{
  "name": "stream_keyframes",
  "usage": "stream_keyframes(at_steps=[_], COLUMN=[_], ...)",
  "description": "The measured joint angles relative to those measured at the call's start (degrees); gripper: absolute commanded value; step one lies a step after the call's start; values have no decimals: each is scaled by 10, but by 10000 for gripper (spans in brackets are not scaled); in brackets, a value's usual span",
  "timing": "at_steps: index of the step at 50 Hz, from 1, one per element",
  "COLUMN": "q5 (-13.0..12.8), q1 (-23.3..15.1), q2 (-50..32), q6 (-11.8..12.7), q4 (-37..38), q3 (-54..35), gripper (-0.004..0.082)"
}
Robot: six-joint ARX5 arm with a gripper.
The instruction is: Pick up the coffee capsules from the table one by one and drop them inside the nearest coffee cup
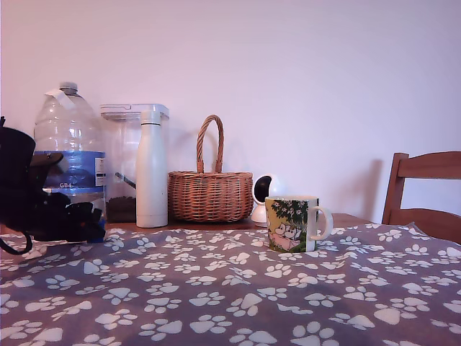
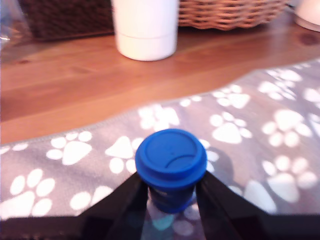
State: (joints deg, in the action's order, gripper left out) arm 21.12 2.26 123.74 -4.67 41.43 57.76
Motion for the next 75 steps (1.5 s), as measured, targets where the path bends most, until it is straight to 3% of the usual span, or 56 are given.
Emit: stream_keyframes(at_steps=[10,11,19,28,35,51,66,75], q5=[5,5,14,59,71,78,78,78], q1=[3,3,3,4,14,66,106,127], q2=[-50,-58,-118,-169,-198,-233,-263,-309], q6=[-17,-29,-52,-61,-74,-75,-75,-52], q4=[-70,-75,-124,-181,-215,-243,-247,-247], q3=[0,0,0,0,0,-5,-73,-103], gripper=[89,88,89,89,89,89,89,89])
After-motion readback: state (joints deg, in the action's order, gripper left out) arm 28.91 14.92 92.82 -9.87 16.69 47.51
